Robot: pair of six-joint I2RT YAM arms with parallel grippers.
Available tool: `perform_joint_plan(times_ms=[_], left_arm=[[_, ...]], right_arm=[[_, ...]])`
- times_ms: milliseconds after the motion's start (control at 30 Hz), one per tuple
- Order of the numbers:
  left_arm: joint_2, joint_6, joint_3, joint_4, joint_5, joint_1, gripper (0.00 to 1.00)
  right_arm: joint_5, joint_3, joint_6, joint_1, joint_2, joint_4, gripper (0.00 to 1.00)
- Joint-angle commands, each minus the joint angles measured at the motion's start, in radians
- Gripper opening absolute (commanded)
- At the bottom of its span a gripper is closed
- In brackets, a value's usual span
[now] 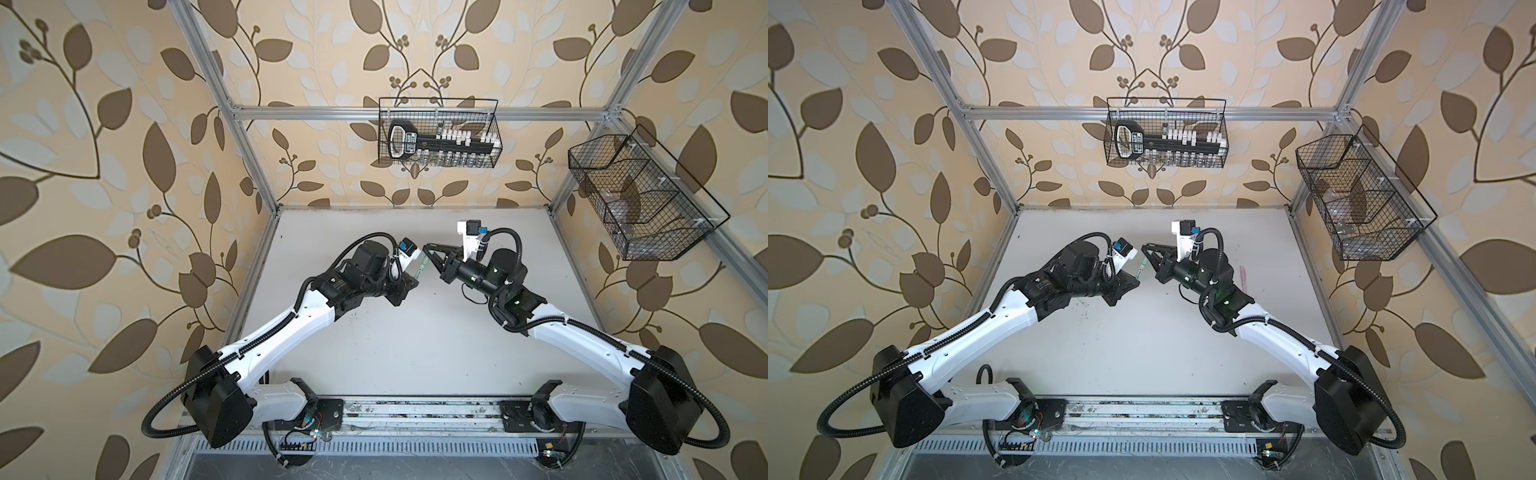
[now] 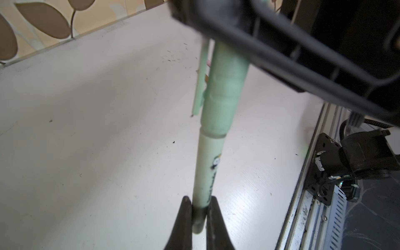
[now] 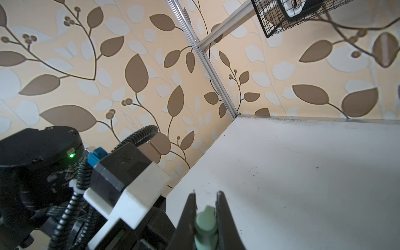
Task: Insert pens into pen caps
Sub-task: Put on the pen cap to the pen.
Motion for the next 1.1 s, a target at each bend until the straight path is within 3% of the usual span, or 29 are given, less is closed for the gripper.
perform_joint_plan(times_ms=[0, 333, 767, 1067], left_arm=[[-0.044, -0.018, 0.199, 0.516, -0.002, 0.037, 0.00], [-0.036, -0.029, 0.192, 0.567, 0.033, 0.036, 0.00], [-0.039, -0.090, 0.181, 0.630, -0.020, 0.063, 0.00], [-0.014, -0.188, 0.104, 0.555, 0.170, 0.067, 0.00]], right_arm=[[-0.244, -0.045, -0.019, 0.079, 0.076, -0.458, 0.00], [-0.280, -0.020, 0.003, 0.104, 0.122, -0.493, 0.00], [-0.171, -0.034, 0.037, 0.114, 0.097, -0.507, 0.00], [-0.204, -0.075, 0.102, -0.015, 0.056, -0.375, 0.00]])
